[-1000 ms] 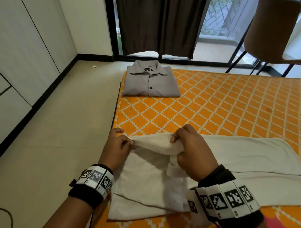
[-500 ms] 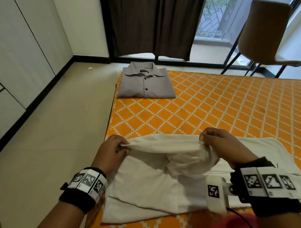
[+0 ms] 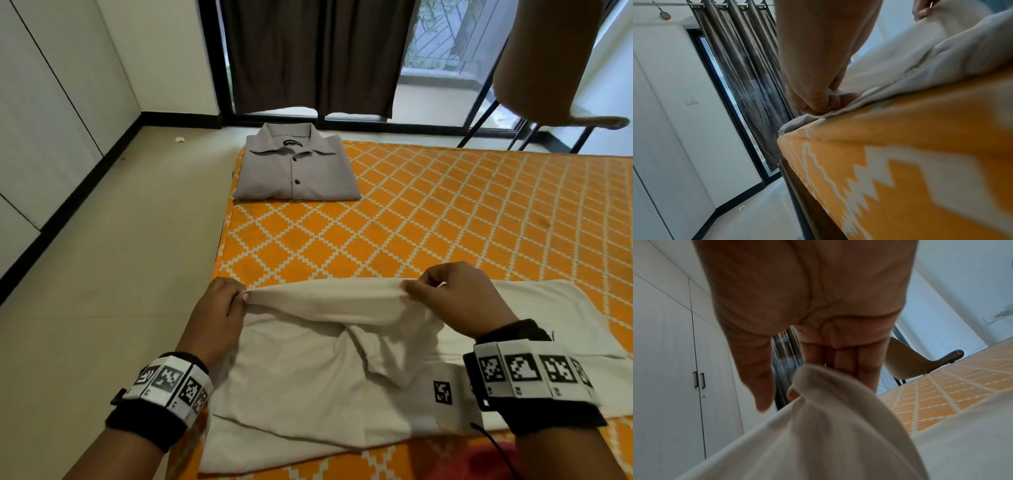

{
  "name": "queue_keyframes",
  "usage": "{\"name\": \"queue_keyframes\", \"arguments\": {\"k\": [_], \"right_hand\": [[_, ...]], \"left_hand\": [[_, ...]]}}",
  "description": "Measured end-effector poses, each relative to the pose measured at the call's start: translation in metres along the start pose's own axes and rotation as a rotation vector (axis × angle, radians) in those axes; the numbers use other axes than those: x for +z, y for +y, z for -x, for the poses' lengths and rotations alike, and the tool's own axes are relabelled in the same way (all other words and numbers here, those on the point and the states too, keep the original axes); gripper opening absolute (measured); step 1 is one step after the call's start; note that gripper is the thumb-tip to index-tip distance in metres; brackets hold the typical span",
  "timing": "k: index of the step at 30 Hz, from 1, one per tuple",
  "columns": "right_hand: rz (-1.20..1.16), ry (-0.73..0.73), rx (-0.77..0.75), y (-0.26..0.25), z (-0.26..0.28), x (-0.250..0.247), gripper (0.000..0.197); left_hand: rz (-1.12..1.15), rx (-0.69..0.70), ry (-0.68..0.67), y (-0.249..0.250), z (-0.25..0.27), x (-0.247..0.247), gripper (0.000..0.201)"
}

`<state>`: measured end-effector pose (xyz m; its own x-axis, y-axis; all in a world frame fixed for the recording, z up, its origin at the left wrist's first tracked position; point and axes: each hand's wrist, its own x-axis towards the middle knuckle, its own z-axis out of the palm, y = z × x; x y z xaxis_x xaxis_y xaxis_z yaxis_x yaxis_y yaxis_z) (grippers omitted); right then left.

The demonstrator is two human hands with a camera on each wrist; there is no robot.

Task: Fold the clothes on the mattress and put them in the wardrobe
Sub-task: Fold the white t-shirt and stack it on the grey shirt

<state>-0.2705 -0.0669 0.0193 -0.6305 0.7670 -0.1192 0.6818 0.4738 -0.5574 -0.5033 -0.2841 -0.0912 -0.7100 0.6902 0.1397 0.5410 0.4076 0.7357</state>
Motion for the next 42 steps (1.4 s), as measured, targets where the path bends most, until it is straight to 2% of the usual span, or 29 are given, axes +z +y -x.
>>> {"name": "queue_keyframes", "arguments": {"k": [2,4,5,7,8,9,10,11,12,14,15,17,19,21,24,26,29,32,34,38,42], "right_hand": [[0.02,0.015,-0.037,0.001,-0.002,0.001,0.015],[-0.041,-0.071,-0.017,-0.001,-0.001,-0.001,0.022],[-0.19,-0.137,0.001,-0.003,0.001,-0.001,0.022],[-0.661,-0.276,0.02,-0.011,0.007,-0.005,0.022],[-0.869,-0.308,0.04,-0.013,0.007,-0.007,0.023],[-0.98,-0.3,0.064,-0.013,0.006,-0.01,0.023],[-0.986,-0.244,0.094,-0.01,0.003,-0.009,0.021],[-0.853,-0.151,0.125,-0.004,-0.001,-0.007,0.018],[-0.605,-0.058,0.161,0.006,-0.006,-0.004,0.014],[-0.17,-0.048,0.246,0.022,-0.009,0.005,0.009],[-0.104,-0.088,0.278,0.026,-0.01,0.01,0.01],[-0.164,-0.074,0.279,0.031,-0.013,0.014,0.012],[-0.287,0.037,0.227,0.03,-0.017,0.012,0.015],[-0.542,0.092,0.196,0.028,-0.019,0.01,0.018],[-1.008,0.006,0.206,0.02,-0.015,0.008,0.019],[-1.117,-0.017,0.198,0.018,-0.013,0.006,0.021],[-1.037,-0.125,0.065,0.008,-0.007,0.005,0.025],[-0.765,-0.381,-0.18,-0.012,0.005,0.013,0.028],[-0.546,-0.554,-0.286,-0.025,0.013,0.023,0.03],[-0.345,-0.794,-0.326,-0.039,0.025,0.034,0.021],[-0.301,-0.896,-0.386,-0.048,0.033,0.036,0.014]], "left_hand": [[0.012,-0.007,0.005,0.0,0.001,0.0,0.02],[0.008,-0.036,0.005,-0.001,0.0,0.0,0.022],[-0.005,-0.04,0.004,-0.002,0.0,0.0,0.021],[-0.032,-0.034,0.01,-0.003,-0.001,0.001,0.021],[-0.04,-0.035,0.015,-0.003,-0.001,0.001,0.02],[-0.045,-0.04,0.018,-0.003,-0.001,0.001,0.02],[-0.046,-0.045,0.018,-0.004,-0.001,0.001,0.02],[-0.04,-0.051,0.016,-0.006,-0.001,0.001,0.021],[-0.028,-0.06,0.014,-0.006,-0.001,0.0,0.022],[-0.008,-0.077,0.01,-0.006,-0.001,0.0,0.021],[-0.002,-0.082,0.01,-0.005,-0.001,0.0,0.02],[0.004,-0.078,0.017,-0.004,0.0,0.0,0.018],[0.032,-0.069,0.033,-0.005,0.0,-0.001,0.013],[0.092,-0.088,0.034,-0.005,0.0,-0.003,0.012],[0.148,-0.141,0.02,-0.004,-0.001,-0.002,0.015],[0.148,-0.153,0.021,-0.003,-0.001,-0.002,0.016],[0.131,-0.178,0.019,-0.002,-0.002,-0.002,0.016],[0.139,-0.184,0.03,-0.002,-0.003,-0.001,0.016],[0.16,-0.197,0.047,-0.003,-0.002,-0.001,0.015],[0.204,-0.23,0.099,-0.007,-0.004,-0.002,0.017],[0.208,-0.246,0.13,-0.007,-0.006,-0.001,0.02]]}}
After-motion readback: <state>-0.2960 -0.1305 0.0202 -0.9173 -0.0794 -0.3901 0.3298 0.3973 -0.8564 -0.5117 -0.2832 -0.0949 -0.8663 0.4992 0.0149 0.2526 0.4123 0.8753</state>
